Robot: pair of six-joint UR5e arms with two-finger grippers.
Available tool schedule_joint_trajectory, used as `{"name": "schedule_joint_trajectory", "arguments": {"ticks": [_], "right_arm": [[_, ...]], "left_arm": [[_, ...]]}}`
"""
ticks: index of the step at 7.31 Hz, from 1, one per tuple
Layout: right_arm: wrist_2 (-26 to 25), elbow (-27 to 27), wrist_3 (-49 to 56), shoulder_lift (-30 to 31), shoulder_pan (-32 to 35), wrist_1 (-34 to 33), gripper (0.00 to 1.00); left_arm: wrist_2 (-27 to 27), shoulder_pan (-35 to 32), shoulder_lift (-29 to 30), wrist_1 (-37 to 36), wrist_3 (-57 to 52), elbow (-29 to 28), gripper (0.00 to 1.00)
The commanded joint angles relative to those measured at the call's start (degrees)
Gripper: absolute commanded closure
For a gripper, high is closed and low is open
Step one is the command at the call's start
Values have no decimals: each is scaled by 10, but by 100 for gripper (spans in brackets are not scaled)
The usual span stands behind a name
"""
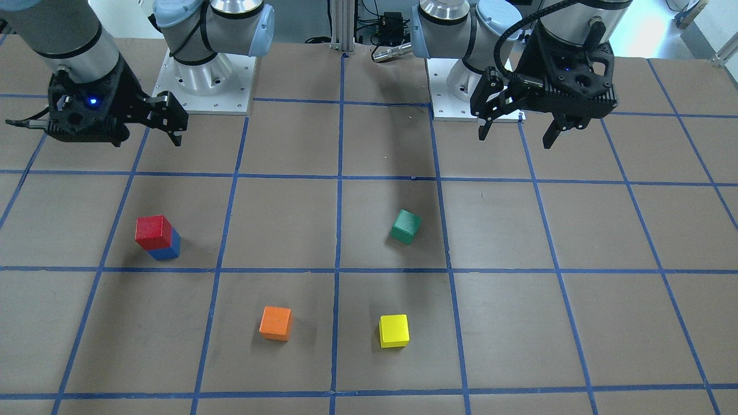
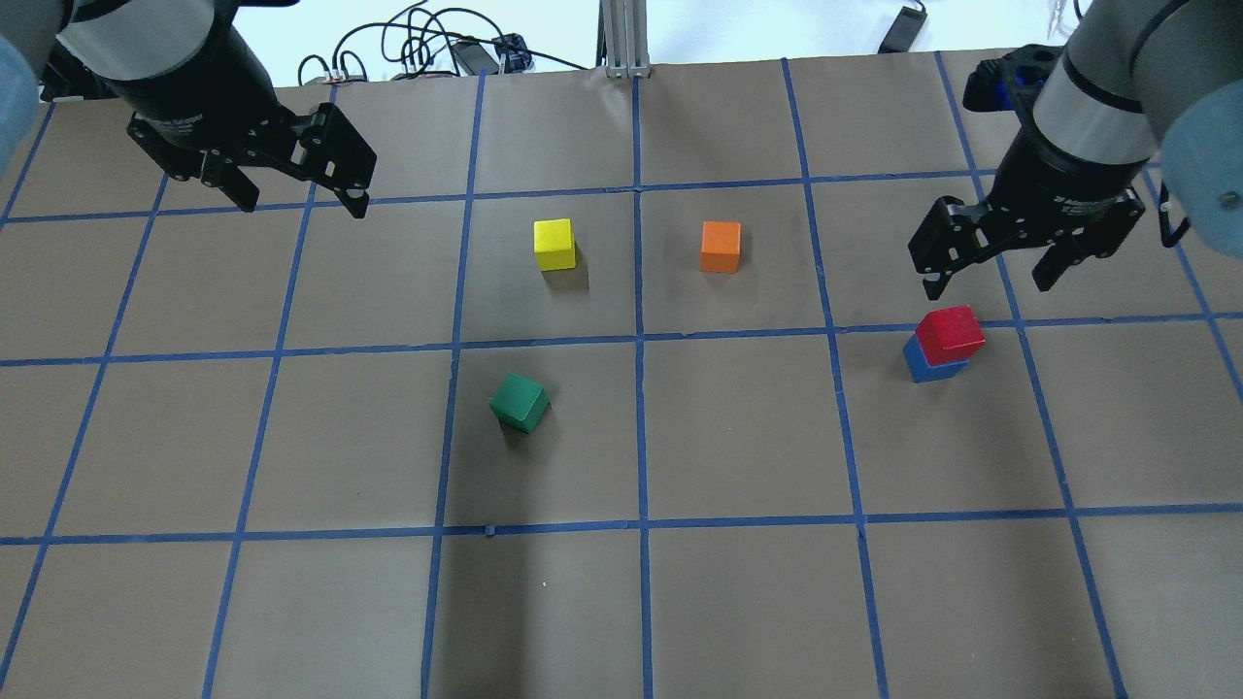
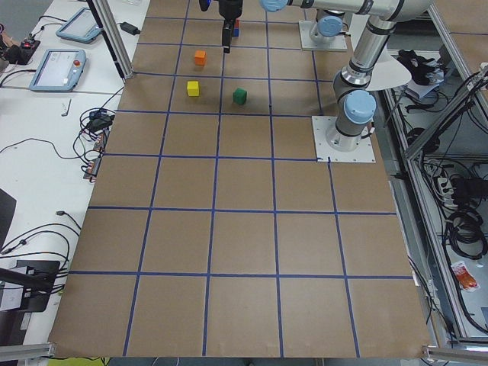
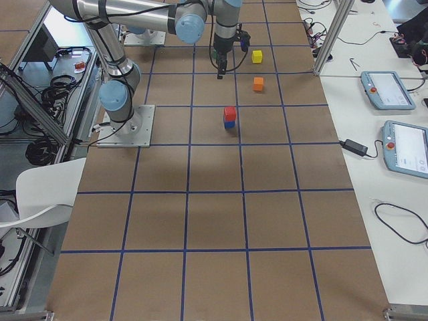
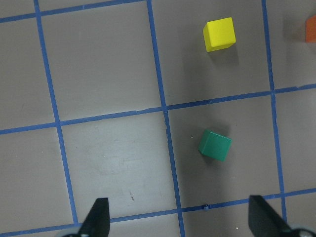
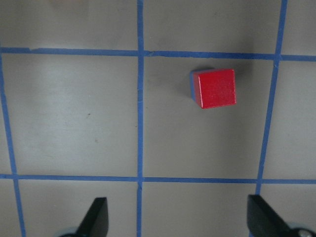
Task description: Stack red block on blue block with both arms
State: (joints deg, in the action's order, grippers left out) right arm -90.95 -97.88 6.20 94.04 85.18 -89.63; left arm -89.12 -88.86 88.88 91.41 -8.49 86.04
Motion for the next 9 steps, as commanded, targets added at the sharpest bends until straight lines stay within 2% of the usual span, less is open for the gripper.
{"name": "schedule_joint_trajectory", "arguments": {"ticks": [1,3,9], "right_arm": [[3,15,-101,2,59,2,0],[9,15,-102,20,59,8,0],[8,44,-102,25,57,61,0]], "left_arm": [[0,0,2,0,0,-2,0],[0,1,2,0,0,-1,0],[0,1,2,0,0,-2,0]]}}
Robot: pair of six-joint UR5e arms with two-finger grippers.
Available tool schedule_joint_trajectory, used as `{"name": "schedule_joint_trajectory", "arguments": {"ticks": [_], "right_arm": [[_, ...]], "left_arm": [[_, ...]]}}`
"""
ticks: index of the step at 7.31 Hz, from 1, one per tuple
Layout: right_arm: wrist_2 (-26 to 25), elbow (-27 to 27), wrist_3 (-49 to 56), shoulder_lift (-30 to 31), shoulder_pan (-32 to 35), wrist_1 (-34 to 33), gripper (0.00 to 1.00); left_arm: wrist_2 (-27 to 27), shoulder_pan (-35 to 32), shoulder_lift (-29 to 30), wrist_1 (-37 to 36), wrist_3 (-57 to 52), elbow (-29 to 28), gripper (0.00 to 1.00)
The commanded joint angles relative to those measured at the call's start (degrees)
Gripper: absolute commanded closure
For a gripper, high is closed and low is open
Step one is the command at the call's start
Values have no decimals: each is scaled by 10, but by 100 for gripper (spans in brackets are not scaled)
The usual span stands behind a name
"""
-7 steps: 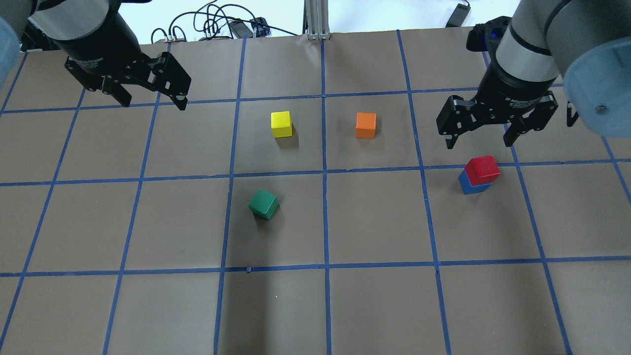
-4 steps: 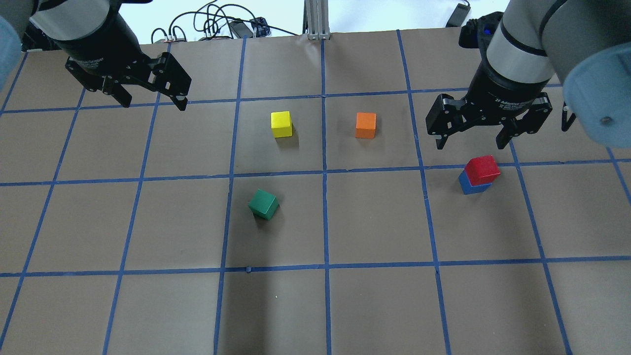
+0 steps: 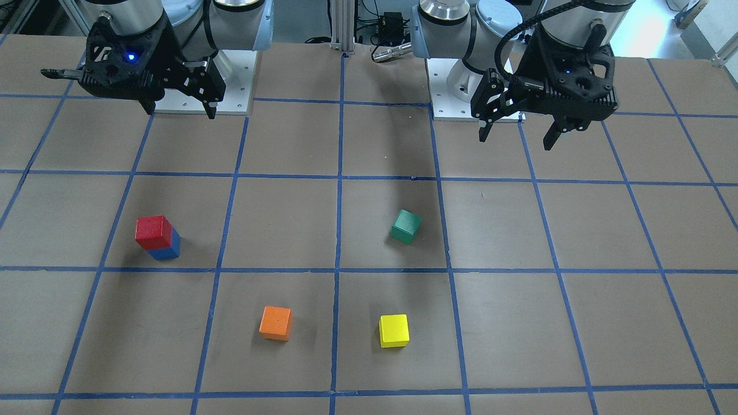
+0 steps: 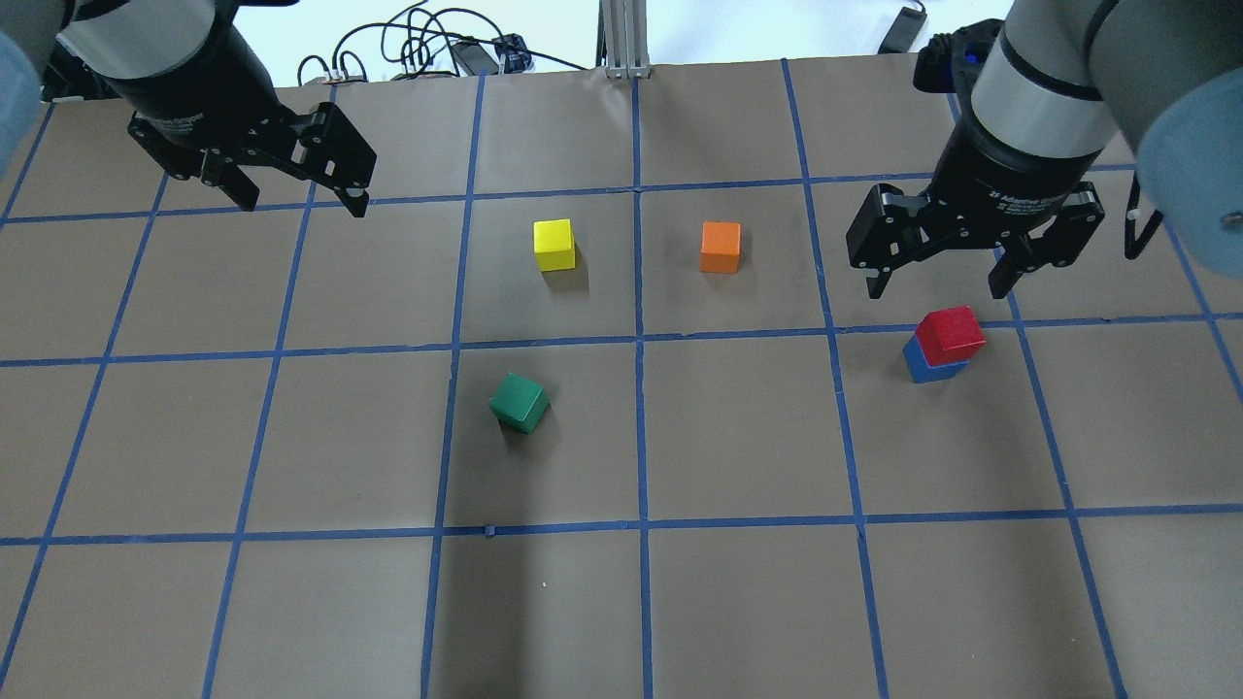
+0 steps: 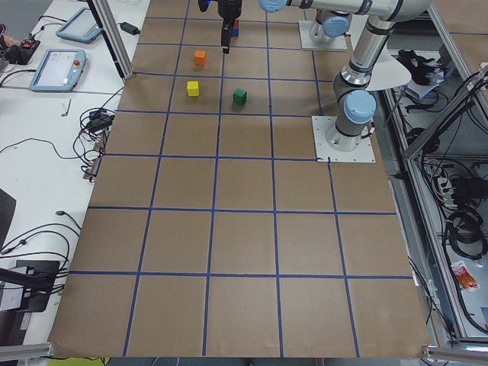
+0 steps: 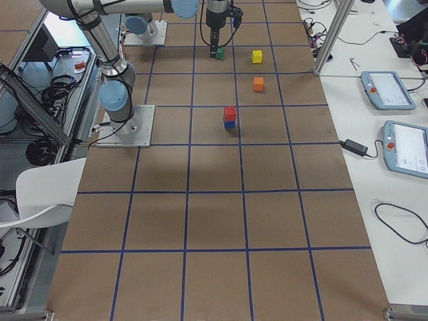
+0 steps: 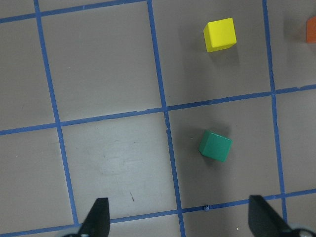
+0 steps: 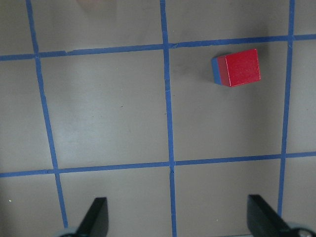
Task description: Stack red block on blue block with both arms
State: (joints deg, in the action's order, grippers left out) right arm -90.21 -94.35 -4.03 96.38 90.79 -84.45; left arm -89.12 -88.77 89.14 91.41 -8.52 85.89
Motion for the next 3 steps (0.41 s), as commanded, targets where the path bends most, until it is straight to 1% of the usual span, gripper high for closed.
{"name": "schedule_joint_trajectory", "arguments": {"ticks": [1,3], "right_arm": [[-1,8,0,0,1,11,0],[-1,7,0,0,2,11,0]], "left_arm": [[0,0,0,0,0,0,0],[0,0,-1,0,0,2,0]]}}
